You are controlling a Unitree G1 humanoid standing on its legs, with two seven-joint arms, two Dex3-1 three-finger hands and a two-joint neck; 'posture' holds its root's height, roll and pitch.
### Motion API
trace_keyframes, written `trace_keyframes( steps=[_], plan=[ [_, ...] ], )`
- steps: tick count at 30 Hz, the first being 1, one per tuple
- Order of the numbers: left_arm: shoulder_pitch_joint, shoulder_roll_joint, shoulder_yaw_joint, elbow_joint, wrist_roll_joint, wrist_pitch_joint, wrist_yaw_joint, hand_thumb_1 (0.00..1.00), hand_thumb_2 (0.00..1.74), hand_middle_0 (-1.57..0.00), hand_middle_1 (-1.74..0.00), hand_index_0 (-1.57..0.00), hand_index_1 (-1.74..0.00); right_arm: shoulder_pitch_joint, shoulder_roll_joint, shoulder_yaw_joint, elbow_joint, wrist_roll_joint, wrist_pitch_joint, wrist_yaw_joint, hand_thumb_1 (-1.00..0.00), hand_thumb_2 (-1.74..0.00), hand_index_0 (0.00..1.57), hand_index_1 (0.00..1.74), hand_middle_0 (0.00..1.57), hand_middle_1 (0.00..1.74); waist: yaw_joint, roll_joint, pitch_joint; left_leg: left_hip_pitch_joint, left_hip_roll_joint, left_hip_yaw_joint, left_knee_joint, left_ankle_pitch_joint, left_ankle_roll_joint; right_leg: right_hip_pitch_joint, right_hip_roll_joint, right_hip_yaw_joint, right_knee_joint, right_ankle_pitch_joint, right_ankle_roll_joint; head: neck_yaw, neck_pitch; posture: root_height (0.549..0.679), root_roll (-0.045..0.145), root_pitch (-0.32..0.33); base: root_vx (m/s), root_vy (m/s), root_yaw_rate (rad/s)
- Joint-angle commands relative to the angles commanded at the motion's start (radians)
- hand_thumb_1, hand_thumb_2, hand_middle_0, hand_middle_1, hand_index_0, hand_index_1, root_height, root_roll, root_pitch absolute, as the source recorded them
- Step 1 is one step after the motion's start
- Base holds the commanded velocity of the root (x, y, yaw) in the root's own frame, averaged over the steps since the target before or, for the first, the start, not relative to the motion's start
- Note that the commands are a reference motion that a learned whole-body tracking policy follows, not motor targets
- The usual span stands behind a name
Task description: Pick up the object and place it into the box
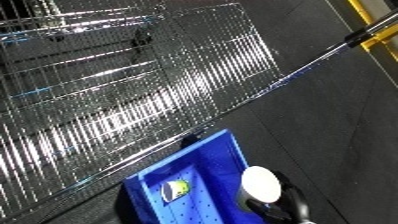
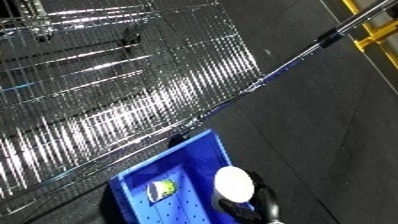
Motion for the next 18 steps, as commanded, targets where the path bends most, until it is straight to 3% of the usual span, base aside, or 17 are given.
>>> trace_keyframes(
  steps=[13, 18],
  plan=[
    [-0.026, 0.014, 0.003, 0.023, -0.006, 0.008, -0.007, 0.00, 0.00, 0.00, 0.00, 0.00, 0.00, -0.003, 0.034, 0.029, -0.016, -0.047, -0.003, 0.010, 0.00, 0.00, 0.00, 0.00, 0.00, 0.00, -0.001, -0.014, 0.000, 0.000, -0.004, -0.012, -0.003, 0.003, 0.0015, 0.002, 0.0134, 0.000, 0.007, -0.002, 0.0026, -0.039, -0.046, 0.648, 0.067, 0.070, -0.003, -0.009, 0.020],
    [-0.028, 0.017, 0.011, 0.034, 0.003, 0.007, -0.014, 0.00, 0.00, 0.00, 0.00, 0.00, 0.00, -0.003, 0.046, 0.044, -0.022, -0.038, 0.017, 0.090, 0.00, 0.00, 0.00, 0.00, 0.00, 0.00, 0.004, -0.018, 0.000, 0.001, -0.004, -0.016, -0.002, 0.004, 0.0000, 0.005, 0.0144, -0.001, 0.013, -0.007, 0.0008, -0.065, -0.063, 0.647, 0.067, 0.067, 0.007, -0.007, 0.030]
  ],
)
